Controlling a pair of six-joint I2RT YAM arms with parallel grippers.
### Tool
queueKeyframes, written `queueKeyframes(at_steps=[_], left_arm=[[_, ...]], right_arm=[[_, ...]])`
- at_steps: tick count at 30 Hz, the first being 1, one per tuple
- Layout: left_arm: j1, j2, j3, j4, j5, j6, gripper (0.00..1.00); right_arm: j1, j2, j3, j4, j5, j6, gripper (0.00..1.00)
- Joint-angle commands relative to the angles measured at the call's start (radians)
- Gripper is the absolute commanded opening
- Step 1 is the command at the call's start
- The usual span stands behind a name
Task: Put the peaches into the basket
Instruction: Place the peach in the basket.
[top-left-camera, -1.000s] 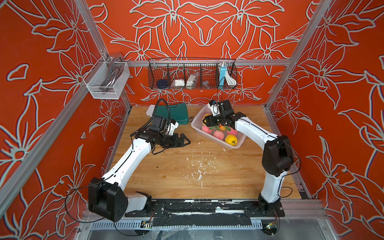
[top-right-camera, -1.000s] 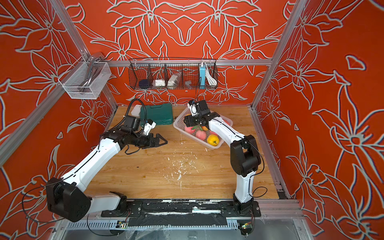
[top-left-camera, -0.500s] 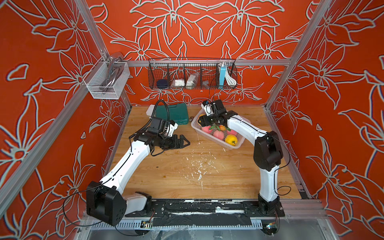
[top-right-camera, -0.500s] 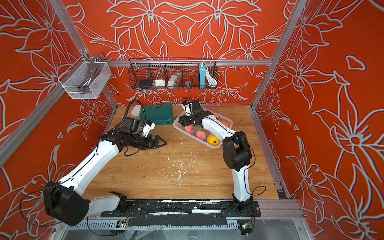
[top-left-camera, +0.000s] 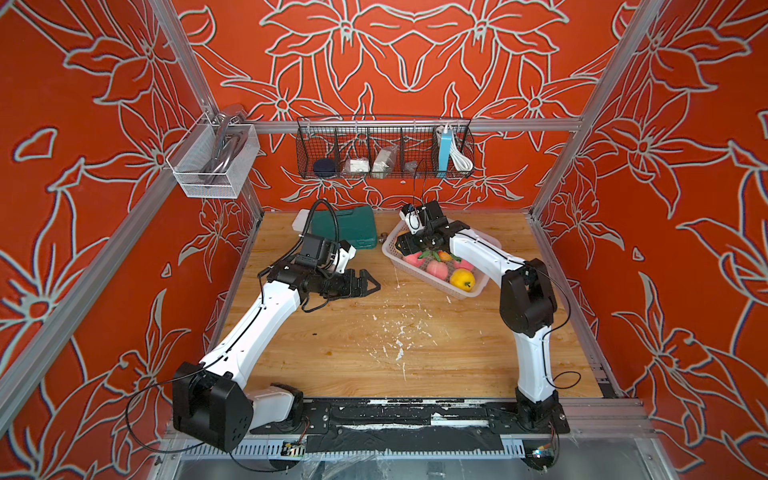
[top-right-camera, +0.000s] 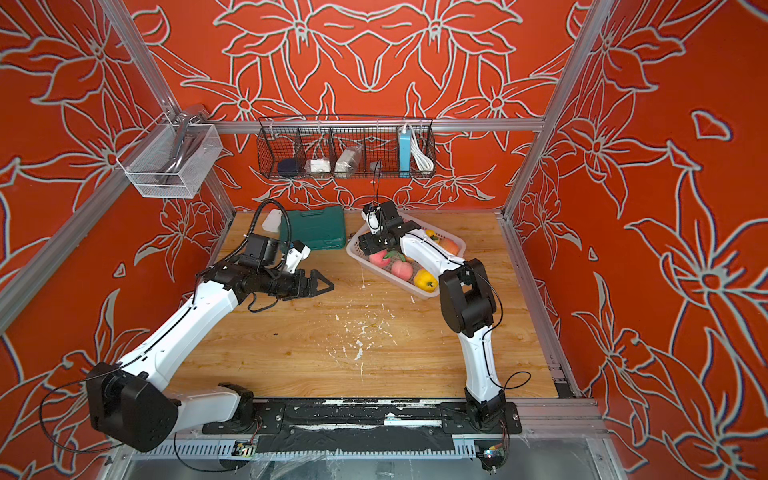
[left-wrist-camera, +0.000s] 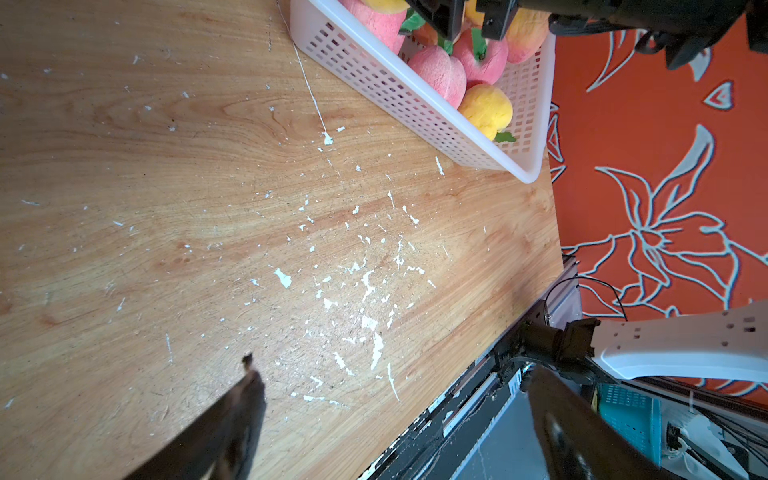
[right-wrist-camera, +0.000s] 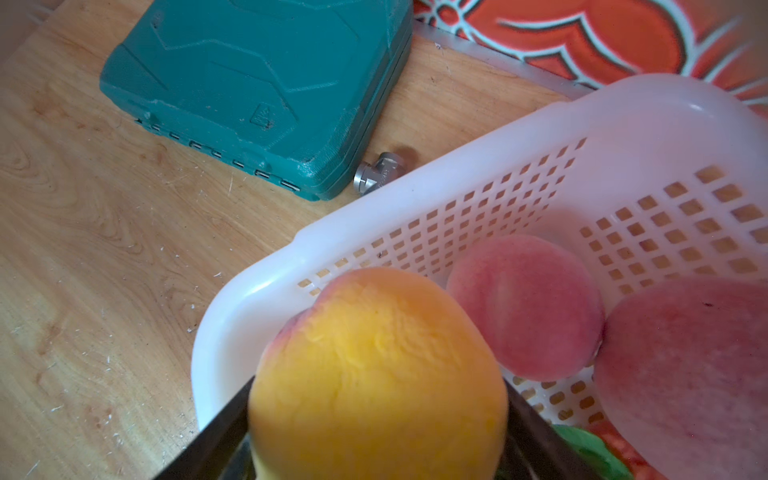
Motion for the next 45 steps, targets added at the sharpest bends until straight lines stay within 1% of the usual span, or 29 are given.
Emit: queueKeyframes(at_steps=[1, 11, 23, 28, 30, 45], left_arm=[[0.005, 0.005, 0.015, 0.008, 0.007, 0.008, 0.93], [0.005, 0.003, 0.007, 0.016, 0.005, 0.007, 0.93], [0.005, 0.012, 0.008, 0.025, 0.022, 0.001, 0.93], [0.005, 0.011, 0.014, 0.022, 0.003, -0.005, 0.96], [0.005, 0.009, 0.013, 0.022, 0.002, -0.009, 0.98], [0.004, -0.017, 0.002, 0.011, 0.003, -0.006, 0.98]], right_arm=[[0.002, 0.036, 0.037, -0.031, 0.008, -0.020, 0.75], [0.003, 0.058, 0.042, -0.042, 0.011, -0.031, 0.76], [0.001, 0.050, 0.049, -0.061, 0.016, -0.041, 0.80], [0.001, 0.037, 0.042, -0.067, 0.011, -0.048, 0.81], [0.002, 0.030, 0.039, -0.068, 0.016, -0.050, 0.81], [0.003, -0.026, -0.001, -0.048, 0.030, -0.052, 0.91]])
